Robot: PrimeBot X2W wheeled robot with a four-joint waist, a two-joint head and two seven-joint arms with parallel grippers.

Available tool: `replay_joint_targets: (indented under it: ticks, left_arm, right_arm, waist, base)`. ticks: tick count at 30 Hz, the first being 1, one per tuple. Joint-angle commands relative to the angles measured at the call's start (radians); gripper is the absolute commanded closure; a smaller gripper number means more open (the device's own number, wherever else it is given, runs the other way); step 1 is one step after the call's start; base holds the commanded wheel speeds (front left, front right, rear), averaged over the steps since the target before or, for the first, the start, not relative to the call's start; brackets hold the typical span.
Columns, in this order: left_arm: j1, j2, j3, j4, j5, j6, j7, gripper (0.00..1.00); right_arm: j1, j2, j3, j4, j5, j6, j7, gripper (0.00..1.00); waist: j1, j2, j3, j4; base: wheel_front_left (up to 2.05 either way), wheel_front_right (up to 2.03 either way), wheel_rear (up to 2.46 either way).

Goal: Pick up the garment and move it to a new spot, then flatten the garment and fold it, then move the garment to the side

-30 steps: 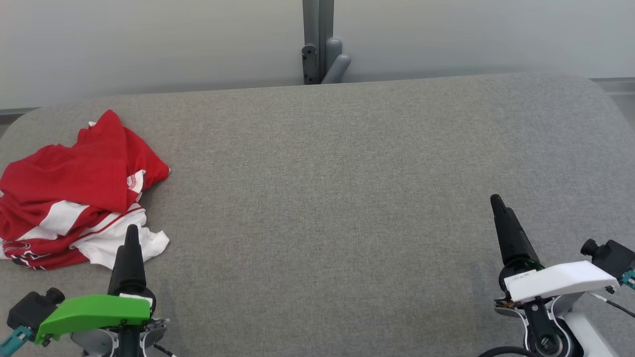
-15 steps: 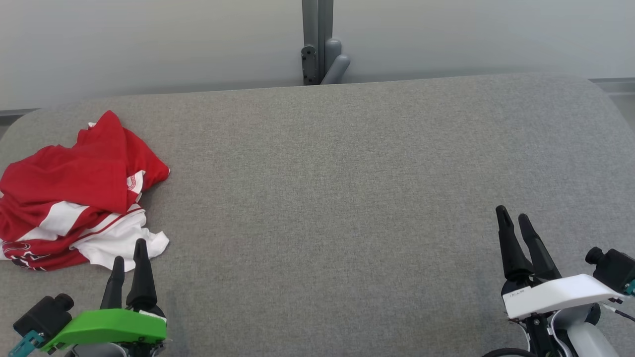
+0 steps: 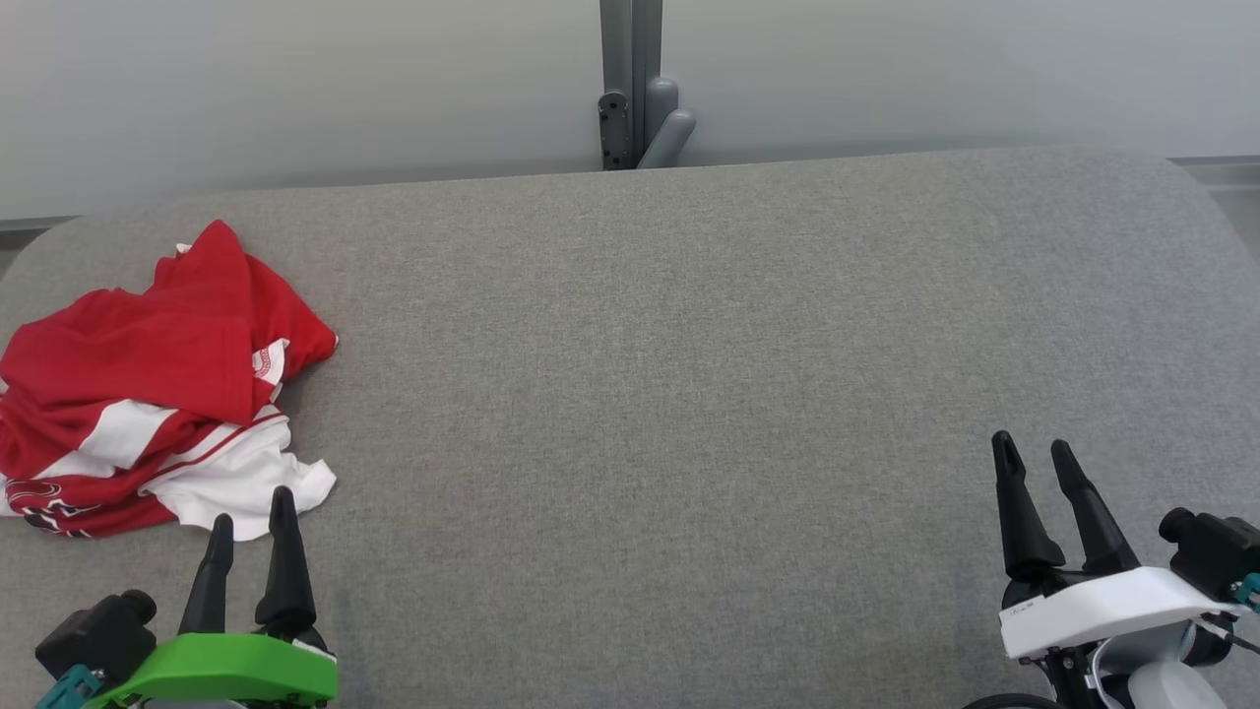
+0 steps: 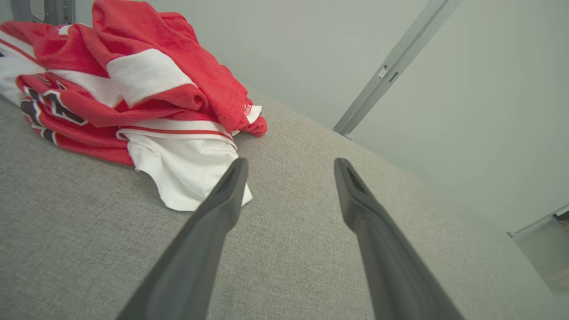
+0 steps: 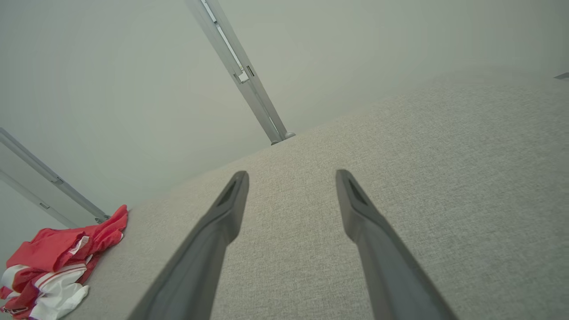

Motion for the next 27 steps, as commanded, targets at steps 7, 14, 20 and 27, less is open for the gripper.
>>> replay_joint_targets:
  ticks: [7,14,20,27]
  left_arm:
    - [0.014,0.024,-0.013,-0.013,0.098,-0.009,-0.026,0.0]
    - [0.029,0.033,-0.025,-0.012,0.162,-0.012,-0.042,0.0]
    - [0.043,0.044,-0.041,-0.008,0.218,-0.017,-0.057,0.0]
    - [0.059,0.053,-0.04,-0.006,0.281,-0.02,-0.073,0.0]
  right_arm:
    - [0.017,0.013,-0.036,-0.019,-0.134,0.0,-0.008,0.0]
    - [0.032,0.023,-0.055,-0.017,-0.216,0.001,-0.011,0.0]
    - [0.038,0.034,-0.074,-0.012,-0.293,0.001,-0.013,0.0]
    - [0.052,0.048,-0.093,-0.016,-0.379,0.001,-0.015,0.0]
  waist:
    - [0.0,0.0,-0.001,0.0]
    - [0.0,0.0,-0.006,0.0]
    - [0.0,0.0,-0.011,0.002]
    - [0.0,0.0,-0.013,0.006]
  base:
    - [0.0,0.0,0.0]
    - [0.0,0.0,0.0]
    - [0.0,0.0,0.0]
    - [0.0,0.0,0.0]
